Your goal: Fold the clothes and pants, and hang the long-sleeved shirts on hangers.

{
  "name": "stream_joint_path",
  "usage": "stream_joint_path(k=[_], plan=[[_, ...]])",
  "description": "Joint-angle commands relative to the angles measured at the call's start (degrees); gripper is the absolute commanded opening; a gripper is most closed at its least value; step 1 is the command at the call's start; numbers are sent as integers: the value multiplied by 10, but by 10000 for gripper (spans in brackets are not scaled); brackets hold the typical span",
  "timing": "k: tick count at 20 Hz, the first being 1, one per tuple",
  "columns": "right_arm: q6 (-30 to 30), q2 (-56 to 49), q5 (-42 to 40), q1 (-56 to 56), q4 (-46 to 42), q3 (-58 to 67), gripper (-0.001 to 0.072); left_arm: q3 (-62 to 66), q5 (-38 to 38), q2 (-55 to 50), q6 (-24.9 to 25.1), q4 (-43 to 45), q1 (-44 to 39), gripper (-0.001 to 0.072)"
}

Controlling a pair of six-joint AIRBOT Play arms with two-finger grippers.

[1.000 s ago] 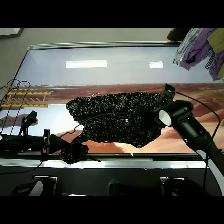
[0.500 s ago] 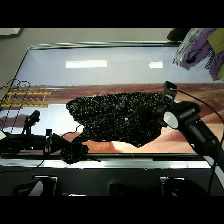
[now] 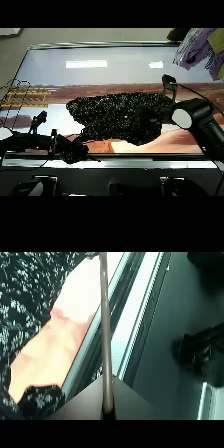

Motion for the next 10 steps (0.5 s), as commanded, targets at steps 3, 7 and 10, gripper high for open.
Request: stream_joint_path(k=[3,7,10], plan=[[-49,1,30,0,51,37,28,0,27,-34,20,-43,-13,23],[-50,1,54,0,52,81,28,0,31,-48,35,-43,-23,23],[-50,1,63,0,53,103,28,0,65,-56,38,-44,-65,23]])
